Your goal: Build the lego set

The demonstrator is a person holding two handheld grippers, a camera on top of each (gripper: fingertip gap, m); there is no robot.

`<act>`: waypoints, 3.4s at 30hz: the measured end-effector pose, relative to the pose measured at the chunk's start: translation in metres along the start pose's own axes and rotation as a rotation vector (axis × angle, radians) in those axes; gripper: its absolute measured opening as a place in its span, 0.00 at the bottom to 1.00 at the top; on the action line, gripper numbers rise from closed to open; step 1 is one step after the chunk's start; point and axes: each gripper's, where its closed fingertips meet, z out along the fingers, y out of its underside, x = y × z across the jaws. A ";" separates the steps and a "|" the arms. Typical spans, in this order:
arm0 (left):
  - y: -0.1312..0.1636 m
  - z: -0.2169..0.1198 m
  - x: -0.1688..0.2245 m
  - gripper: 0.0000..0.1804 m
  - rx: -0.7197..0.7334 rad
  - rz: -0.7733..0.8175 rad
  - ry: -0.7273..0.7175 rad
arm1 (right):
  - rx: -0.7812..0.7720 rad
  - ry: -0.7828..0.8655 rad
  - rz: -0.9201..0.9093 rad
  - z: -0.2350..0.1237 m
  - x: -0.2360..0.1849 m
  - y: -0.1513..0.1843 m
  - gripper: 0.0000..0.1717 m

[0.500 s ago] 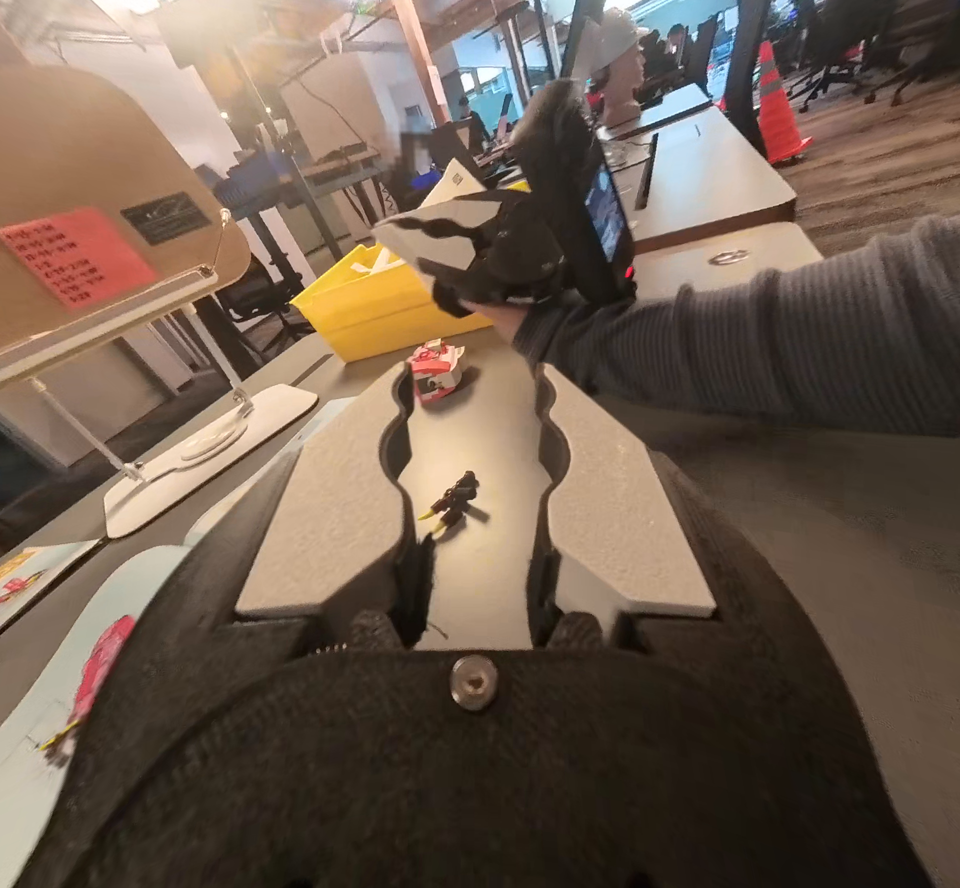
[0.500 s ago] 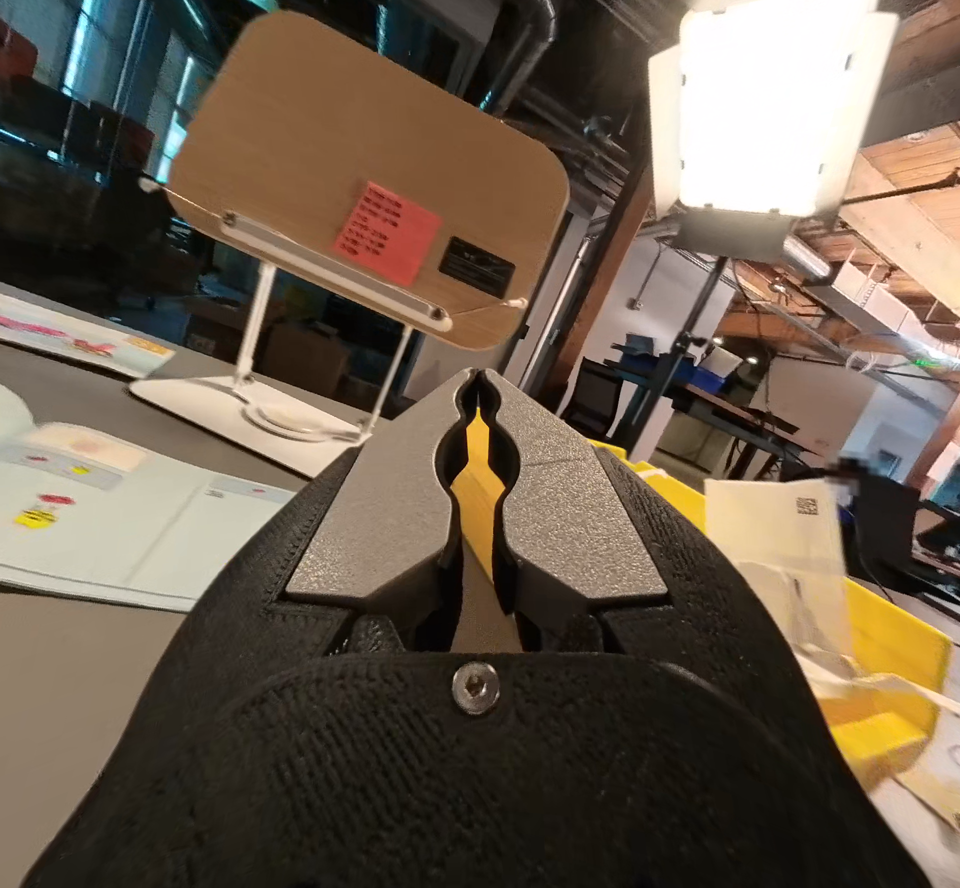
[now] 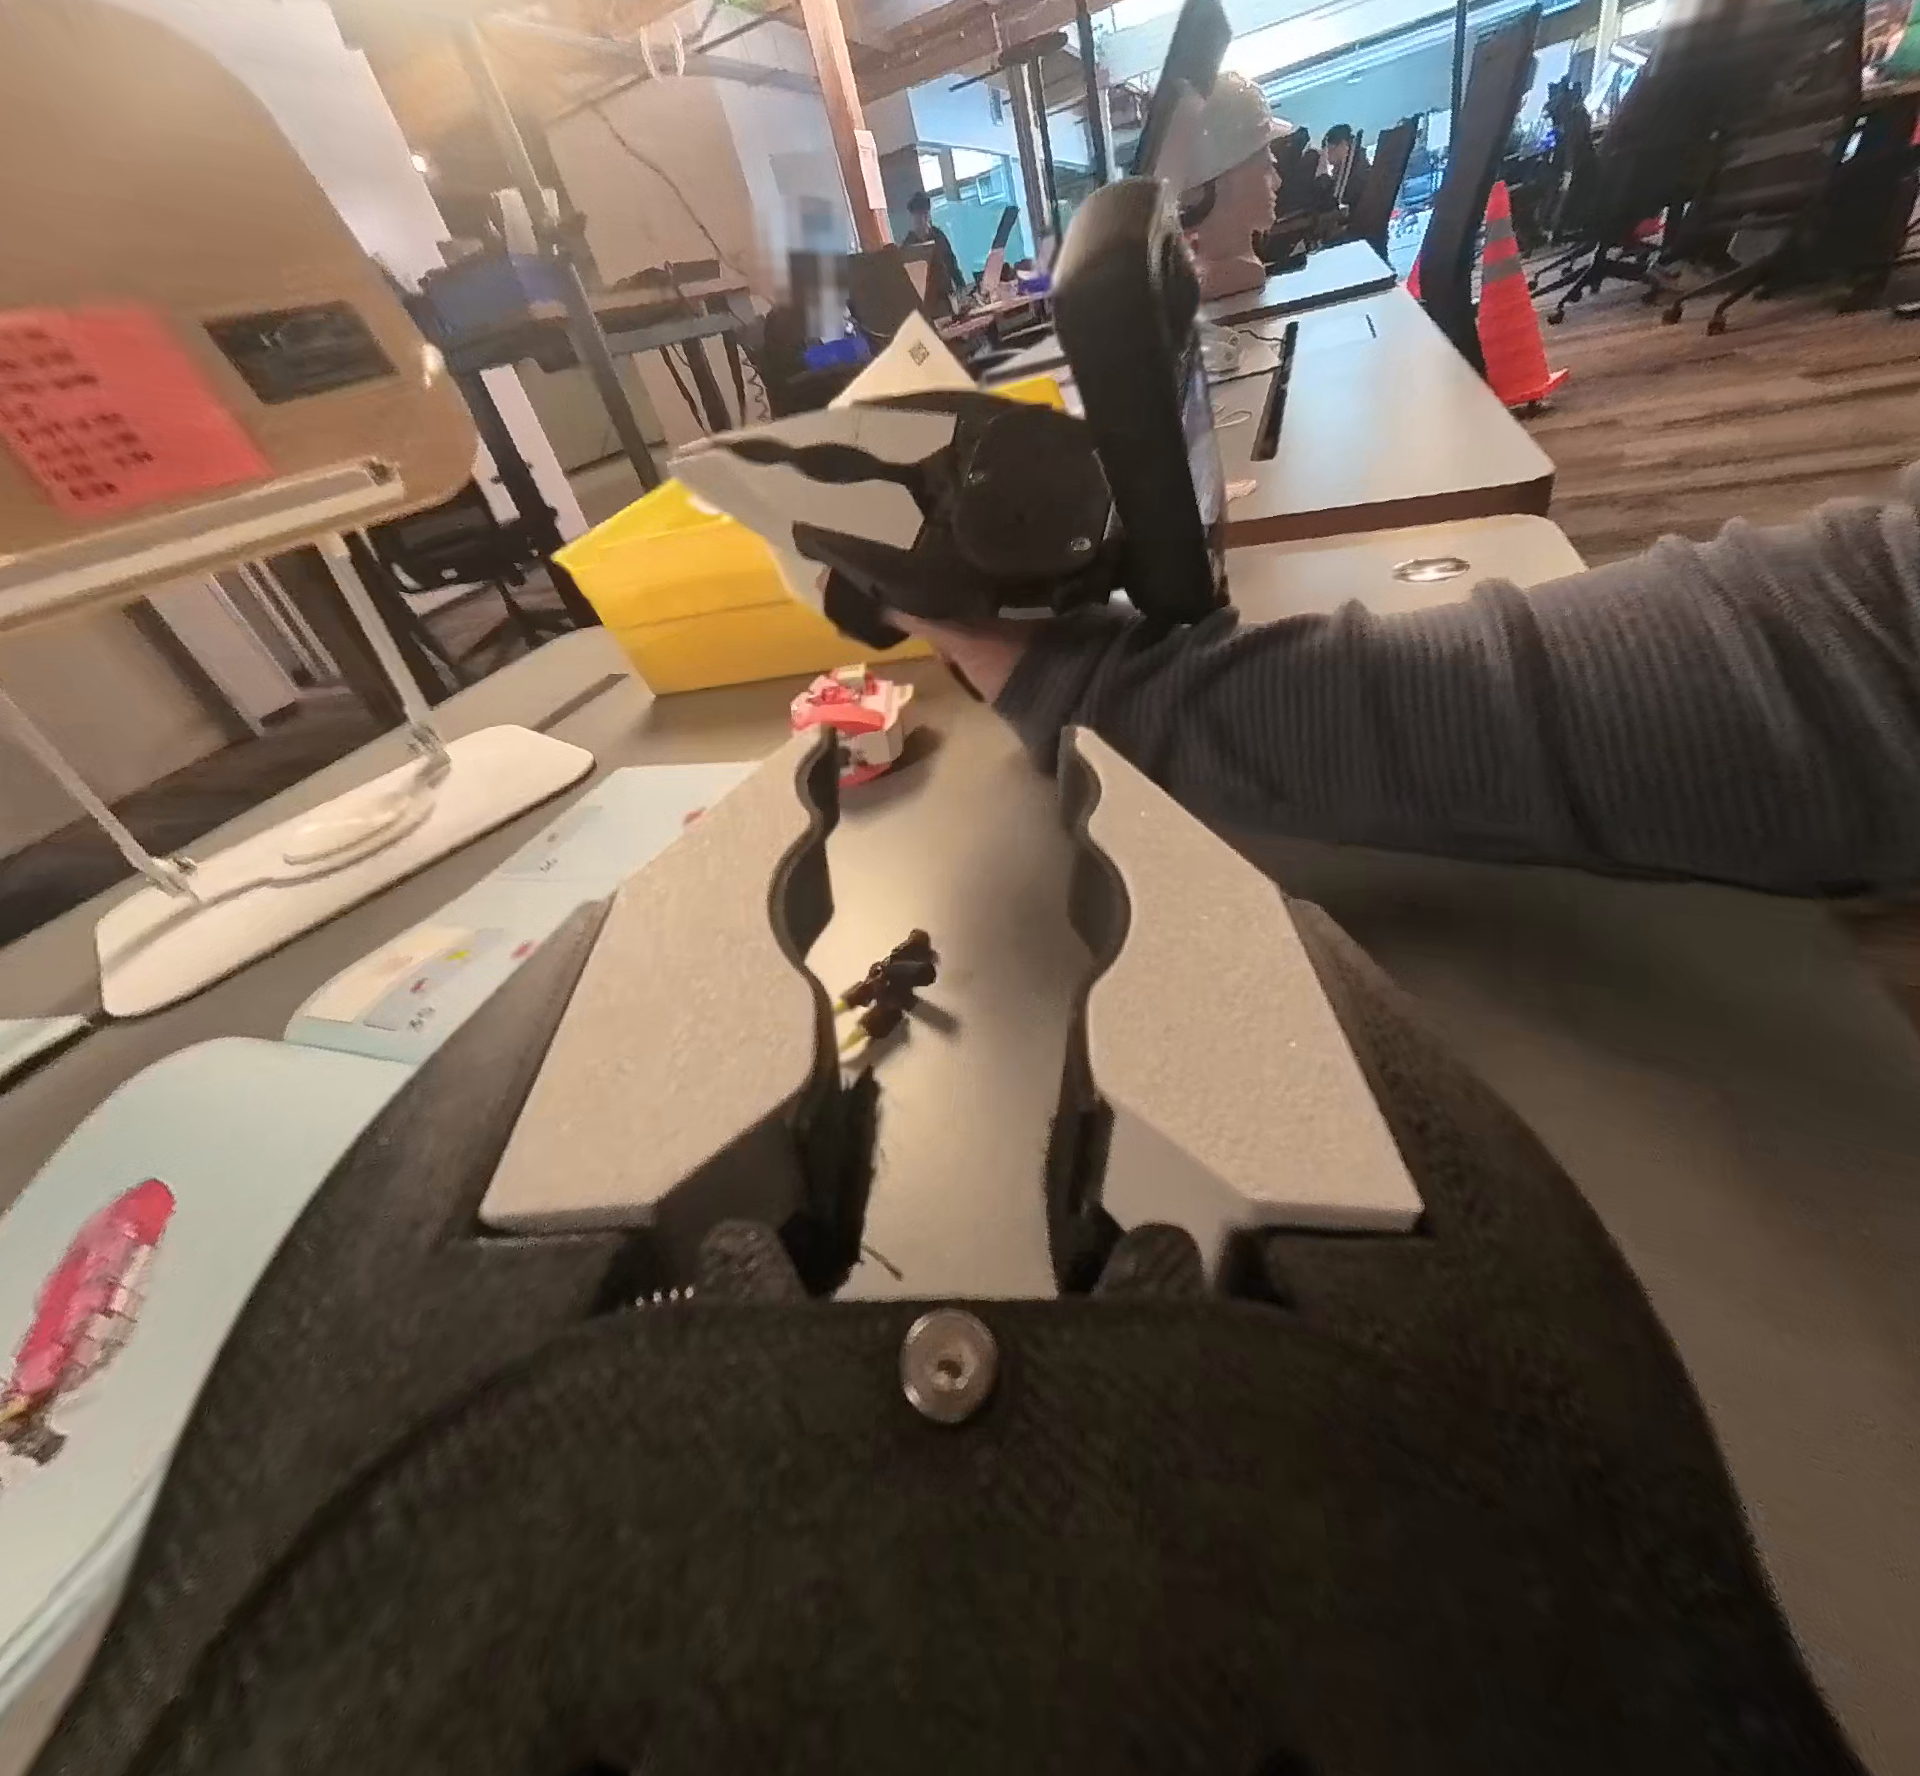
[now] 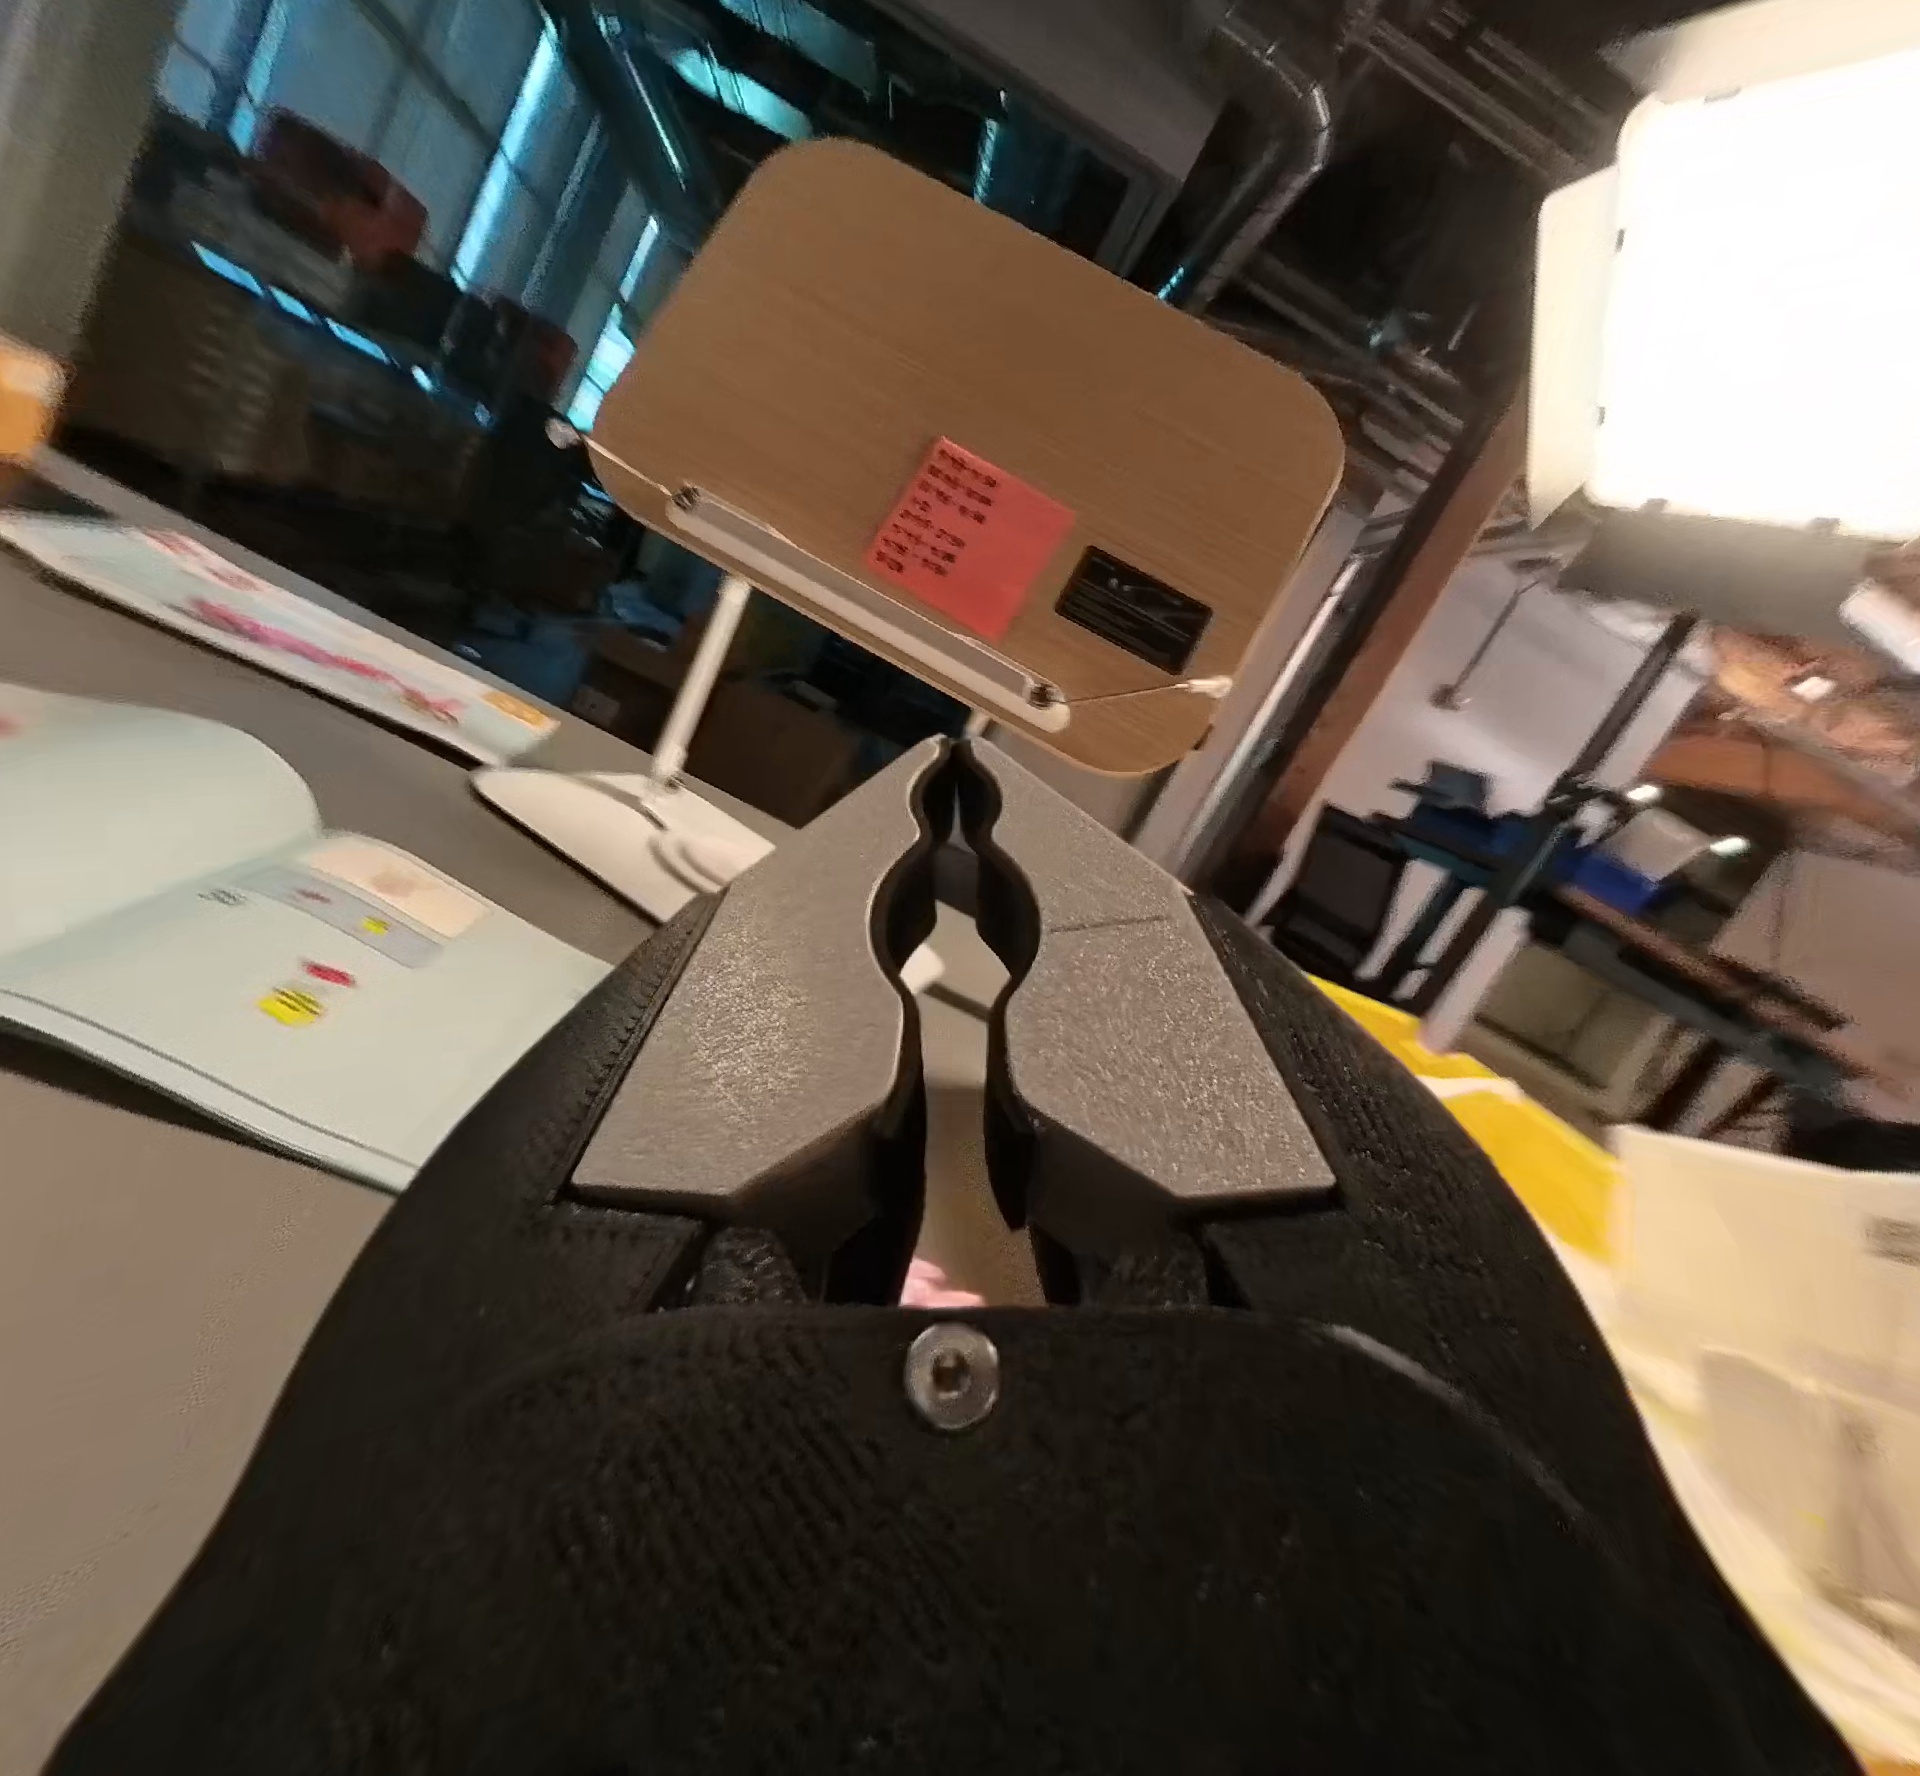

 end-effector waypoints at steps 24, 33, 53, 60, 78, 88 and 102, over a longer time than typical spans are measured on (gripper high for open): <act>0.009 0.002 -0.004 0.22 -0.047 -0.114 0.033 | -0.149 0.111 -0.036 -0.008 0.057 0.045 0.00; 0.011 0.003 -0.001 0.19 -0.062 -0.147 0.061 | -0.159 0.096 -0.034 -0.006 0.054 0.047 0.00; 0.010 0.002 -0.003 0.19 -0.055 -0.162 0.059 | -0.222 0.270 0.103 -0.018 0.094 0.058 0.00; 0.010 0.003 -0.003 0.19 -0.054 -0.167 0.058 | -0.366 -0.120 0.307 -0.012 0.041 0.056 0.22; 0.010 0.002 -0.006 0.19 -0.047 -0.184 0.052 | -0.906 -0.385 0.548 -0.056 -0.031 0.126 0.60; 0.009 0.002 -0.005 0.19 -0.043 -0.181 0.056 | -0.980 -0.437 0.458 -0.059 -0.042 0.135 0.49; -0.005 -0.004 -0.009 0.18 0.052 -0.205 0.041 | -0.808 -0.460 0.275 -0.043 -0.051 0.111 0.47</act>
